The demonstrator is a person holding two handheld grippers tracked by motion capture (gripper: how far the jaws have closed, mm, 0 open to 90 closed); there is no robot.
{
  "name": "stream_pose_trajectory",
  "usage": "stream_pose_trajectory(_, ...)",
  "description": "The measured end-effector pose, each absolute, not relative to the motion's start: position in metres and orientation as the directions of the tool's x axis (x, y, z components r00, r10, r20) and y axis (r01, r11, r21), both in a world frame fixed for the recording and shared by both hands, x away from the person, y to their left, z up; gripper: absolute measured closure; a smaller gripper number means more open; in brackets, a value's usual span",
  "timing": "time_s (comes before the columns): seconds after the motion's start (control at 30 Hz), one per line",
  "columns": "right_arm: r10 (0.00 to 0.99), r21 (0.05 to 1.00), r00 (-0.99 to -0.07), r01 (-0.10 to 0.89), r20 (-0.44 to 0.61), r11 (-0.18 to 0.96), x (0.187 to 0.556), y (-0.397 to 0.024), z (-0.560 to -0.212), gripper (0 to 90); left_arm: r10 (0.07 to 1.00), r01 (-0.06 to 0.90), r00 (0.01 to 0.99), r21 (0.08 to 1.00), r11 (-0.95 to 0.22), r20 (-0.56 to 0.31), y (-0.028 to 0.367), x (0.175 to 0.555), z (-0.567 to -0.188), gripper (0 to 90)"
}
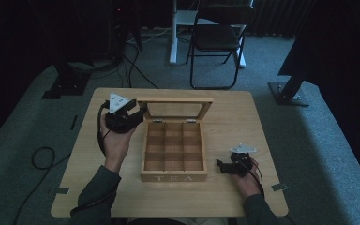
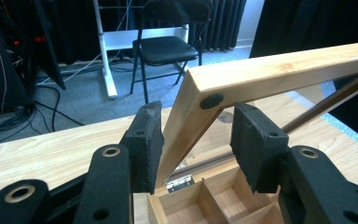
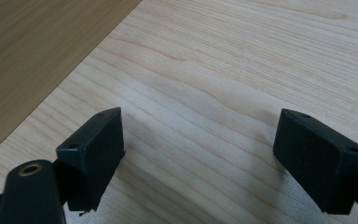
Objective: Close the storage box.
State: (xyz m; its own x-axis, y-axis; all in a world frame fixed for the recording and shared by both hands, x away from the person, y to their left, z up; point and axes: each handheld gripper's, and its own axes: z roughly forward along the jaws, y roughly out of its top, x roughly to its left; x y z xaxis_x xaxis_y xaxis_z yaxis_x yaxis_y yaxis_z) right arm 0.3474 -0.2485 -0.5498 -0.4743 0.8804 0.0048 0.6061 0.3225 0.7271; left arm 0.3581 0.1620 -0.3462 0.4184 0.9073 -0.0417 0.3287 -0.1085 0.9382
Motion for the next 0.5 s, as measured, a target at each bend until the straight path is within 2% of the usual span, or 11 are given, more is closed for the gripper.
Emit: stream_pose_trajectory(0.5, 0.88, 0.727, -0.475, 0.606, 0.005, 0.323, 0.347, -0.249, -0.55, 15.8, 0.9, 0.339, 0.433, 0.935, -0.109, -0.051, 0.164, 0.343, -0.354, 53.3)
